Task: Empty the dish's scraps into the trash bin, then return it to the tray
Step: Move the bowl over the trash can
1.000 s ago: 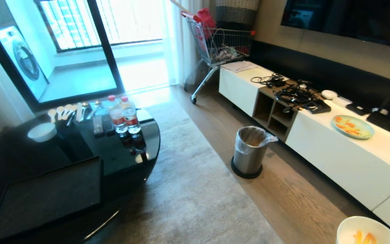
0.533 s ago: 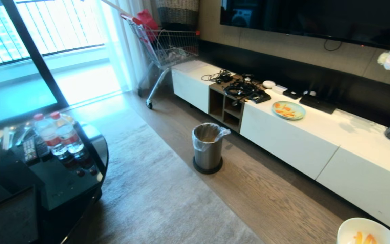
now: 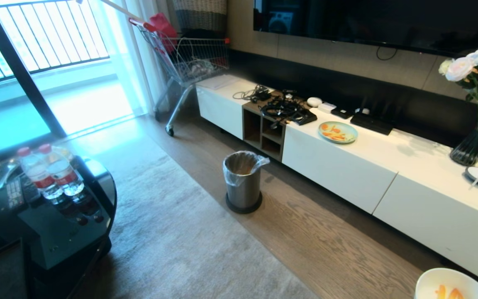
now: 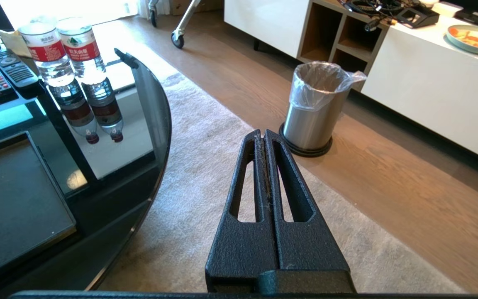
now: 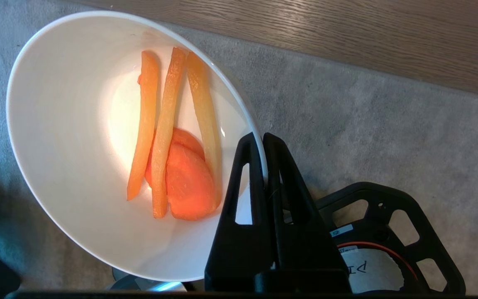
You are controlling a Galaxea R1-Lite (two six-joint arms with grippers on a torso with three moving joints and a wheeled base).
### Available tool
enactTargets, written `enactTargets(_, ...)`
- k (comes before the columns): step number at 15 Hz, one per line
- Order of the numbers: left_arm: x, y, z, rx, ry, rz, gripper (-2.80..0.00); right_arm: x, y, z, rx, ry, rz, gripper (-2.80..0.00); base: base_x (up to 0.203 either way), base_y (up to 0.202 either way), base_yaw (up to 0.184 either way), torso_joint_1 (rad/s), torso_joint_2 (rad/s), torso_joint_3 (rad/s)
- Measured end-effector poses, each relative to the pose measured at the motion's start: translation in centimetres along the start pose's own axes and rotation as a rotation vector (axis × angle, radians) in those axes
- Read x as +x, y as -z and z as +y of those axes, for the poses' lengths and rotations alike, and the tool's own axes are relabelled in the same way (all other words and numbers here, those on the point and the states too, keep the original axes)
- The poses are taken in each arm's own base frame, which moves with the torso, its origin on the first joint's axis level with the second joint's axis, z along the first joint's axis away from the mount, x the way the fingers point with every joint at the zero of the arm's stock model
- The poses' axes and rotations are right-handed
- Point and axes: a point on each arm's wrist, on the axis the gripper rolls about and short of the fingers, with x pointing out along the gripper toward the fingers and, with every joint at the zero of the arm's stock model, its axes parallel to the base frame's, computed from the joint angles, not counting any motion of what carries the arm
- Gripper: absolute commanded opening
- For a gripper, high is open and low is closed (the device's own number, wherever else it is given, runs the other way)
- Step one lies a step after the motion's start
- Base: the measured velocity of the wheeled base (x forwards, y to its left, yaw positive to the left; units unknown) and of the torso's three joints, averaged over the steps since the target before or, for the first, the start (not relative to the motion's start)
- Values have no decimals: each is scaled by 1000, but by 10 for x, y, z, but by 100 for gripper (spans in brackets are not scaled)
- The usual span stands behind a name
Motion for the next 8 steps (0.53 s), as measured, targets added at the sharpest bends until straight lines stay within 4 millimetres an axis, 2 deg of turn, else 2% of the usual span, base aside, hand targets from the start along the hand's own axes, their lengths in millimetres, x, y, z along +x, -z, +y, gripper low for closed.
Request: enactTargets(8, 0, 0, 0, 0, 0, 0, -280, -1, 0, 0, 3, -11, -7, -280, 0, 0, 0, 0, 0, 0)
